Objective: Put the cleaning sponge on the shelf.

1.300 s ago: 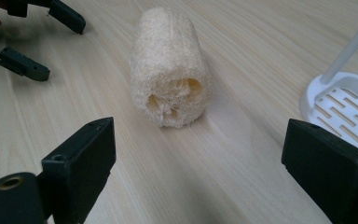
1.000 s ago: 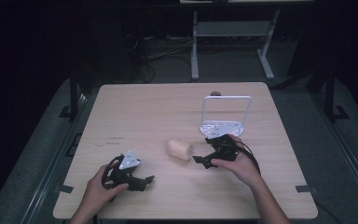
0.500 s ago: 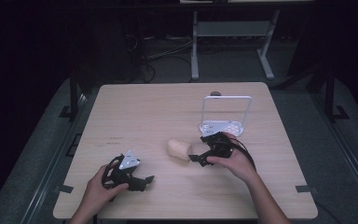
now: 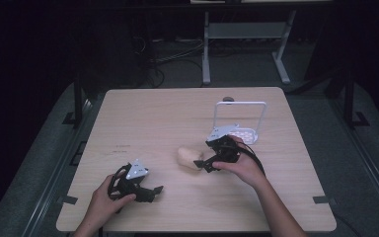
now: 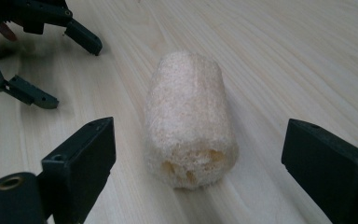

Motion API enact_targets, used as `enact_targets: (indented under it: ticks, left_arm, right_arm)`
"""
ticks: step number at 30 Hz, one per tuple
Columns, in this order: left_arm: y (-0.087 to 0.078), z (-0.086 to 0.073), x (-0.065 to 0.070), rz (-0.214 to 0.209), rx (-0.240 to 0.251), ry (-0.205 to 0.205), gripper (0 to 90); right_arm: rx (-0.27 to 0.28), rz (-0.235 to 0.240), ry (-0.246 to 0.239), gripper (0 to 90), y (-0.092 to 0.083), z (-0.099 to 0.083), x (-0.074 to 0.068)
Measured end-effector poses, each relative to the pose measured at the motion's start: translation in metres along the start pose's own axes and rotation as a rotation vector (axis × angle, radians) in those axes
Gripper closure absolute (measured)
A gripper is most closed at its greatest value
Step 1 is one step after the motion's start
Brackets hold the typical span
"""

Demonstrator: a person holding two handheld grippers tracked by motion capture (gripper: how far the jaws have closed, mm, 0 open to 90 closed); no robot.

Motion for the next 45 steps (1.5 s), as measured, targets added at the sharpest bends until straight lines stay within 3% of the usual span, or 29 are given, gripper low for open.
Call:
enact_targets:
  ticks: [13,17,35,45]
  left_arm:
    - [0.0,0.0,0.0,0.002,-0.003,0.003,12.8]
    - [0.0,0.0,0.0,0.0,-0.004,0.001,12.8]
    - [0.0,0.0,0.0,0.0,-0.003,0.001,12.8]
    - [0.0,0.0,0.0,0.0,0.0,0.0,12.8]
  right_arm:
    - [-0.024,0.025,-0.029,10.6,0.018,0.012,-0.003]
    - [-0.036,0.004,-0.037,15.0,0.024,0.013,-0.003]
    - [-0.081,0.055,-0.024,15.5,0.045,0.011,0.0]
    - [-0.115,0.058,-0.025,15.7,0.053,0.008,0.001]
Point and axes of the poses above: each handheld gripper's, and its own axes: y roughly forward along the jaws, z roughly out of its top, x roughly to its right, the point moved 2 cm from there along y, roughly forward along the jaws, and after that the axes turned 3 degrees about -x, right-handed, at the moved point
